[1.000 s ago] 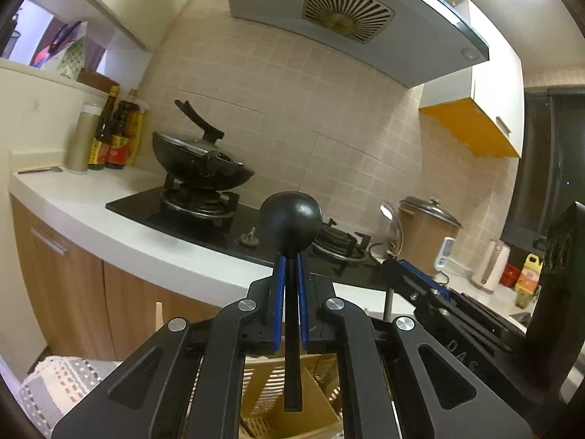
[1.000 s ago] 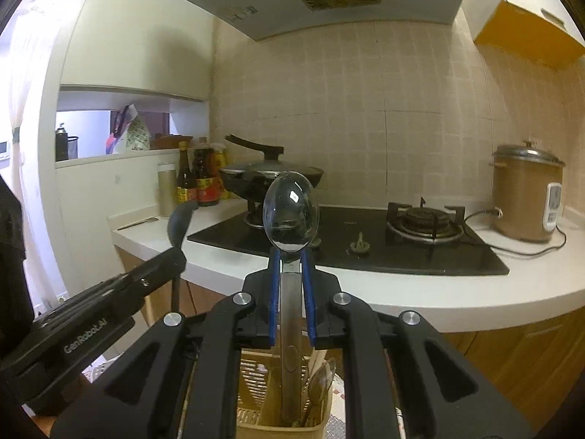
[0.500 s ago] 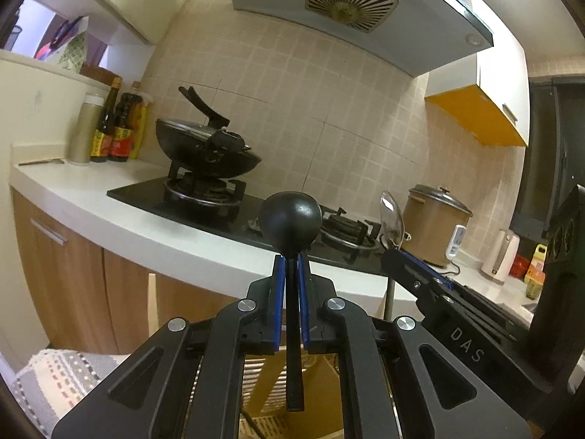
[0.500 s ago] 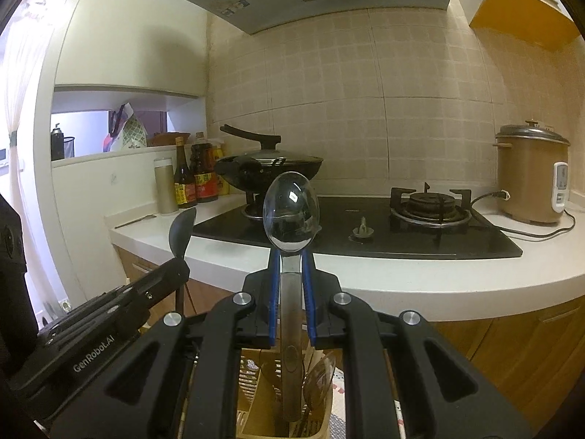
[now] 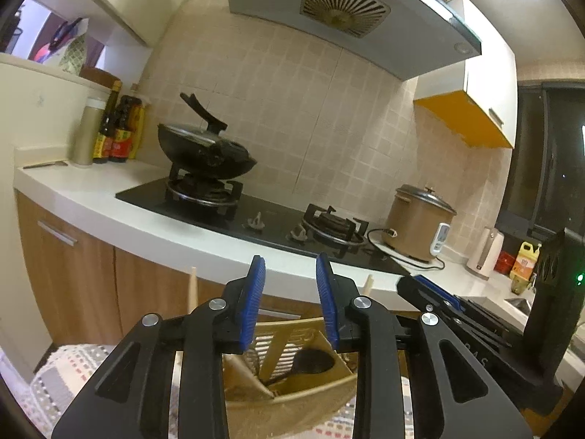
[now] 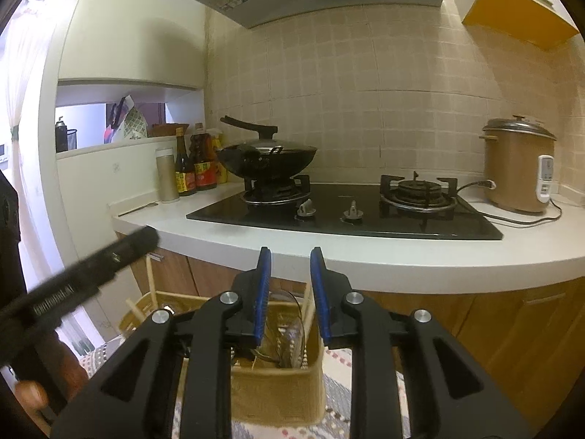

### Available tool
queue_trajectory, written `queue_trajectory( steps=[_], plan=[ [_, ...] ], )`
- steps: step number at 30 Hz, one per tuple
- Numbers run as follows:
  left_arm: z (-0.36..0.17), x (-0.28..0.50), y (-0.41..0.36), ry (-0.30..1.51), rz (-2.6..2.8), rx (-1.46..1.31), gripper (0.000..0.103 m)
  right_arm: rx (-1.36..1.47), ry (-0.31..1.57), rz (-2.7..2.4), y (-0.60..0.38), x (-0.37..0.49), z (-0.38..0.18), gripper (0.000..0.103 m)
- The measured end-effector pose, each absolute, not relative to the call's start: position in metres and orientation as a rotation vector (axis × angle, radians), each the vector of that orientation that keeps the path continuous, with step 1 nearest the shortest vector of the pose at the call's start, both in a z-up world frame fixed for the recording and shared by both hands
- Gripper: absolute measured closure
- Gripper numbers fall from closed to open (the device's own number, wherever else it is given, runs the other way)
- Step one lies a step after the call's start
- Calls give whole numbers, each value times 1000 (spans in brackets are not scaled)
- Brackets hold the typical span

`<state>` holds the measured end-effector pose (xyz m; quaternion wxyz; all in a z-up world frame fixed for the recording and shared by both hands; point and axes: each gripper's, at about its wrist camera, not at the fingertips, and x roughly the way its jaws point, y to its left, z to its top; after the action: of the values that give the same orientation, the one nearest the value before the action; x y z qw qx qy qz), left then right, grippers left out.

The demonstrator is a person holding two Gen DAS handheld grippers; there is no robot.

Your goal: Organize utensils

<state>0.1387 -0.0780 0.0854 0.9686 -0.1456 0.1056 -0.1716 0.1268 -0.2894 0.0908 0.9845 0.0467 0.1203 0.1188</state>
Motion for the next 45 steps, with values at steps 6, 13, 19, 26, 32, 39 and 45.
queue_trajectory(
  steps=[6,13,19,26,32,39,45],
  plan=[
    [97,96,-57,189,-346,-290,62,114,222,221,-297,84,100,82],
    [97,36,-33,148,-308,-249,38,148,172,213,-298,26,102,55],
    [92,-2,-26,118,-242,-179,26,135,159,194,-289,-6,91,45],
    [60,-19,-30,122,-123,-116,17,103,186,93,-278,-27,54,30],
    [31,-22,-31,144,-62,-89,17,53,188,17,-269,-38,28,30],
    [17,-22,-30,141,-23,-84,11,94,201,-13,-279,-36,12,30],
    [8,-17,-38,155,-3,-17,10,114,210,-17,-285,-32,8,30]
  ],
)
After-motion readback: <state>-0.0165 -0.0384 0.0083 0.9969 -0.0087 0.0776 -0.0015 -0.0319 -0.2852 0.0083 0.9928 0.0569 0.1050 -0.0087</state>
